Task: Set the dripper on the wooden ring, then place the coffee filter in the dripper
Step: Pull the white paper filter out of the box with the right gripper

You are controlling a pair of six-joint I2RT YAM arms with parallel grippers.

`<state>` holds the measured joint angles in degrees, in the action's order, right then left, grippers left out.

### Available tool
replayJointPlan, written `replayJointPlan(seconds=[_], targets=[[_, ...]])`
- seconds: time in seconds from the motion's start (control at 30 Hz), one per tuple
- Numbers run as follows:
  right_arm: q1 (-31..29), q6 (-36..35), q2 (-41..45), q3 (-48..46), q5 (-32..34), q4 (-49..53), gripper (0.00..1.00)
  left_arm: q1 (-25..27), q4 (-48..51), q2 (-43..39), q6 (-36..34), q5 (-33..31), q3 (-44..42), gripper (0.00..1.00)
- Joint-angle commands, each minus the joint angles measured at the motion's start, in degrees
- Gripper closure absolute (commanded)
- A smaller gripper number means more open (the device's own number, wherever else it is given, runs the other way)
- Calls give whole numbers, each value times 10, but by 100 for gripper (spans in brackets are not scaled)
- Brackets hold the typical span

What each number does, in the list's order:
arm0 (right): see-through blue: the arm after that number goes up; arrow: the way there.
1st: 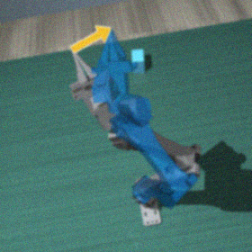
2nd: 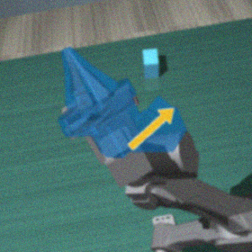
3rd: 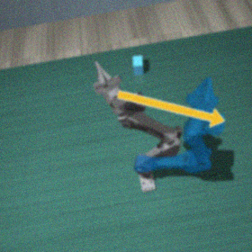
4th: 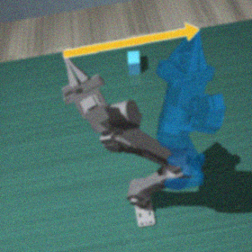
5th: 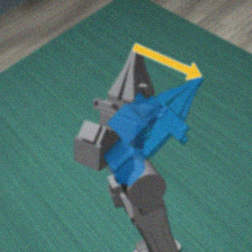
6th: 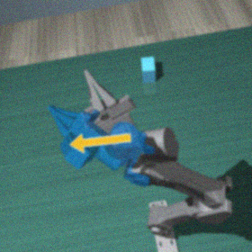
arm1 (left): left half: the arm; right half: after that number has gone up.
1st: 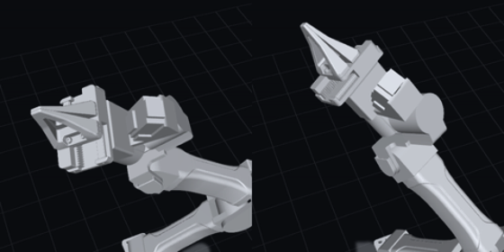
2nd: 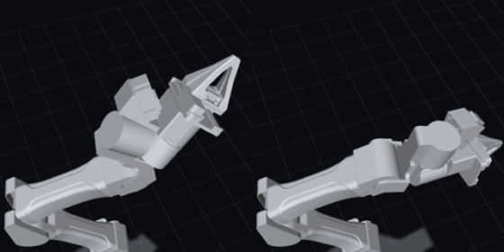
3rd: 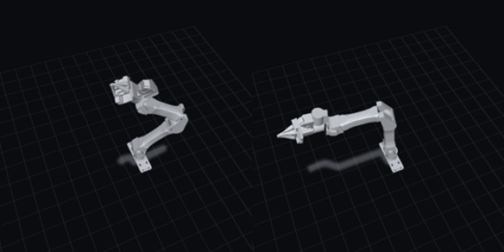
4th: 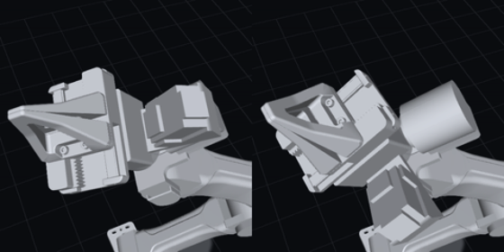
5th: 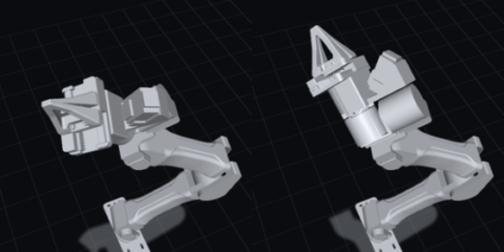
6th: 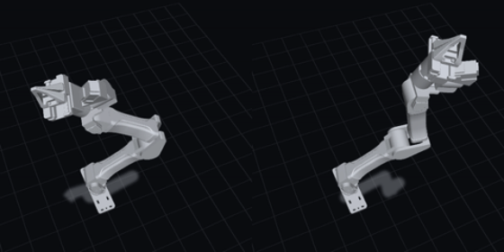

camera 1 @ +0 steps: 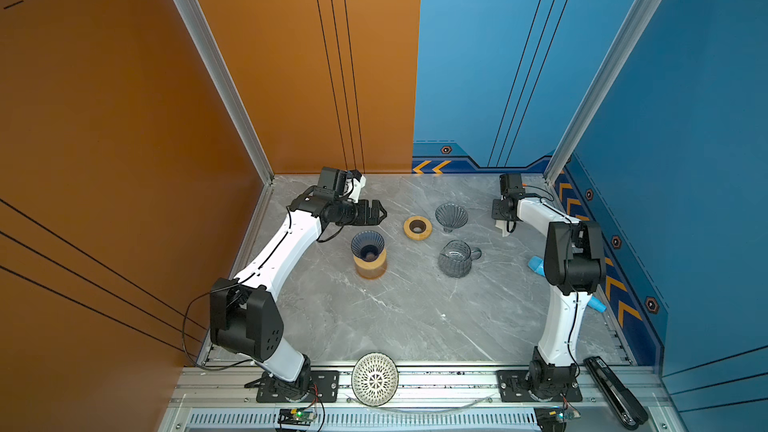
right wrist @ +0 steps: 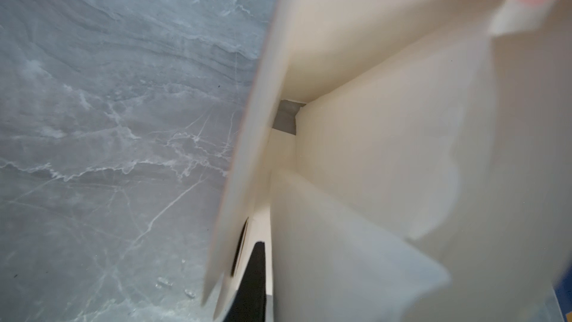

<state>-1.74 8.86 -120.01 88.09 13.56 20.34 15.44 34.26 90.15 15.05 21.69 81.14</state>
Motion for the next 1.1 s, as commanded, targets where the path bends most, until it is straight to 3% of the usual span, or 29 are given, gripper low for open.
replayJointPlan(seconds=[0.0, 0.27, 0.63, 1.07], targets=[[-2, -4, -16, 12, 16, 4, 88, 6, 12, 5, 0, 4, 20, 2], [-2, -1, -1, -1, 15, 0, 100, 7, 13, 0, 0, 4, 20, 2], [-4, 8, 113, -74, -24, 14, 100, 11, 12, -18, -4, 4, 19, 2], [-18, 15, 265, -134, -103, 109, 100, 14, 11, -53, -12, 5, 4, 2]])
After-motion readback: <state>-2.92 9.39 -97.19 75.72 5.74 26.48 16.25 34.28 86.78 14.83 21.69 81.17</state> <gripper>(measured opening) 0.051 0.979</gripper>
